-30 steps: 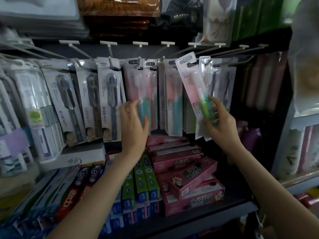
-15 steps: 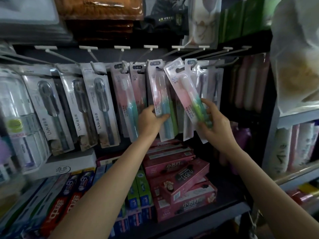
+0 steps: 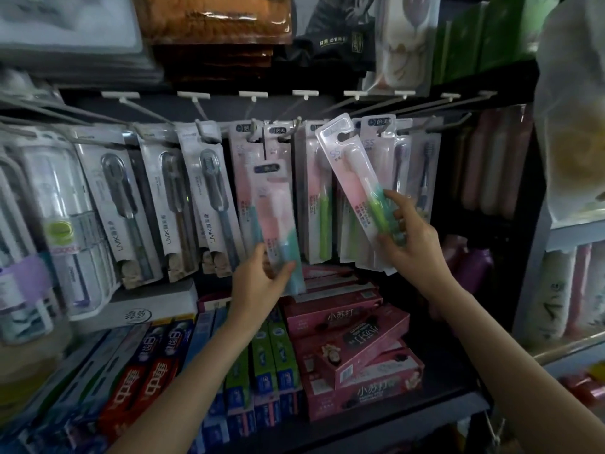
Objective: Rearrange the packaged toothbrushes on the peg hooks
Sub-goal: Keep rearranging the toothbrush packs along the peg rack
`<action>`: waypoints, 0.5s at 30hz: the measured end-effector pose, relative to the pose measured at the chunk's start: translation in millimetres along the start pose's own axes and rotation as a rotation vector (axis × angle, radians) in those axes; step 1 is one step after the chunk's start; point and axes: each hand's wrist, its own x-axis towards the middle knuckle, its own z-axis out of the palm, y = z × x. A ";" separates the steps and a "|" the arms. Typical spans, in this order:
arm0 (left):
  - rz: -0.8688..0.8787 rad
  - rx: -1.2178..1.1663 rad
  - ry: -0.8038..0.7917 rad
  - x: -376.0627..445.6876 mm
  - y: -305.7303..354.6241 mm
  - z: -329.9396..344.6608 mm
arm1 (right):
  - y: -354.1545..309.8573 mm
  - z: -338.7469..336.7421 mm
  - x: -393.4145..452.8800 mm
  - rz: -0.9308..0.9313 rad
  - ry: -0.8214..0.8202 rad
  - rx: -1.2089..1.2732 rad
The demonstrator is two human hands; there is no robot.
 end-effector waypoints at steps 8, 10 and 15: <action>-0.009 -0.089 -0.017 32.7 25.4 -27.7 | -12.7 11.8 0.9 -0.047 -0.014 -0.010; -0.004 -0.025 -0.027 39.7 29.1 -27.4 | -12.9 10.7 -0.3 -0.029 -0.019 0.000; -0.030 0.119 -0.043 39.0 20.0 -25.5 | -11.9 2.8 -2.7 0.008 0.017 -0.007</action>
